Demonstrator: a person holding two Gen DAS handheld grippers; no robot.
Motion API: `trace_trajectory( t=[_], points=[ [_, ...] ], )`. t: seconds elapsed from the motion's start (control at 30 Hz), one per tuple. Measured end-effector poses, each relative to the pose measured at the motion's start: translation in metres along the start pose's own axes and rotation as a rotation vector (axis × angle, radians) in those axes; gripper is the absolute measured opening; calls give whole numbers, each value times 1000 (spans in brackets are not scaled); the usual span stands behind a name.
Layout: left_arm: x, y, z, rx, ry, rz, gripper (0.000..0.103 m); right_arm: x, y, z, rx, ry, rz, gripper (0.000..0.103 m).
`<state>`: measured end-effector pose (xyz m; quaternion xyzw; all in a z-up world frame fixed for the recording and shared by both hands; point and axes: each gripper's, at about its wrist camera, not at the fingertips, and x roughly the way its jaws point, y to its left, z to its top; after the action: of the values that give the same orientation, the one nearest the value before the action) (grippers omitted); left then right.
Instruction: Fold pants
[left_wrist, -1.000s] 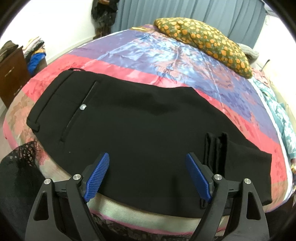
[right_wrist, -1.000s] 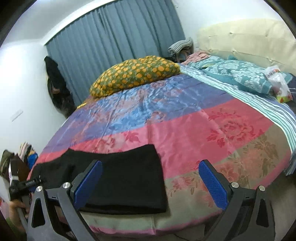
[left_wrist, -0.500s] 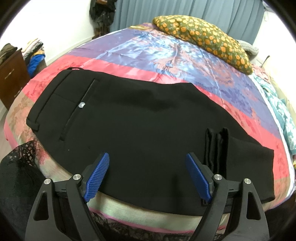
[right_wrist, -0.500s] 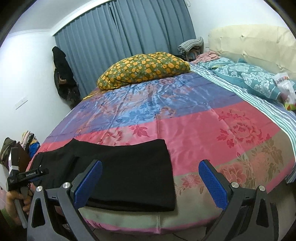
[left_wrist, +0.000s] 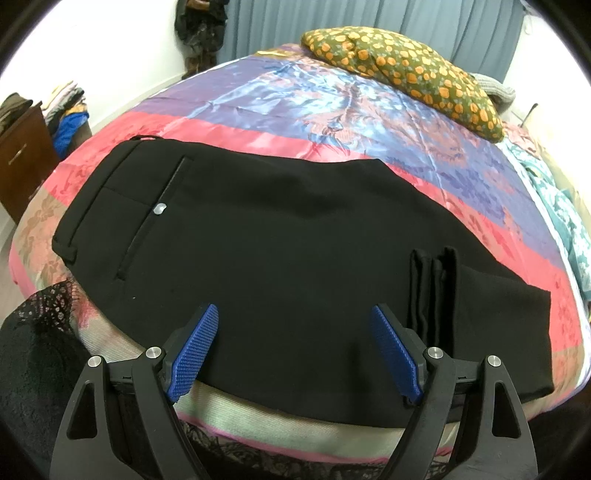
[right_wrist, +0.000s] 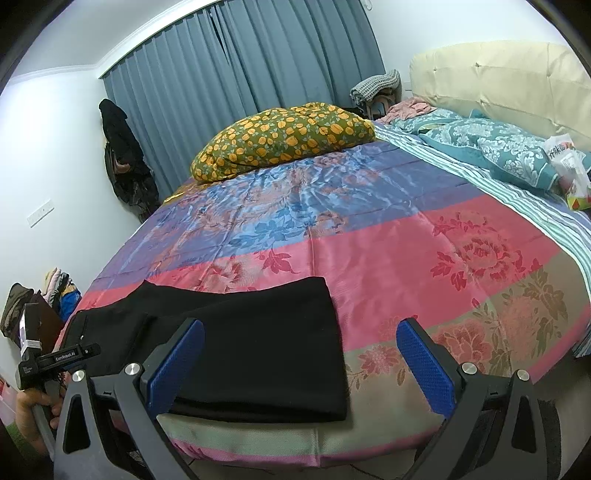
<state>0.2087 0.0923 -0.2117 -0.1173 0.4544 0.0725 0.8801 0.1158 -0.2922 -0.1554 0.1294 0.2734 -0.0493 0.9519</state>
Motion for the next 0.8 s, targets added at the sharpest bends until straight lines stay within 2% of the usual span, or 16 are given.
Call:
trace_trajectory(
  t=[0.27, 0.53, 0.8],
  points=[
    [0, 1, 1, -6, 3, -2, 86, 0, -3, -1, 18, 4, 2, 103],
    [10, 4, 2, 16, 83, -12, 86, 1, -8, -1, 47, 5, 7, 103],
    [2, 24, -1, 3, 94, -10, 86, 3, -15, 0, 84, 8, 10, 103]
  ],
)
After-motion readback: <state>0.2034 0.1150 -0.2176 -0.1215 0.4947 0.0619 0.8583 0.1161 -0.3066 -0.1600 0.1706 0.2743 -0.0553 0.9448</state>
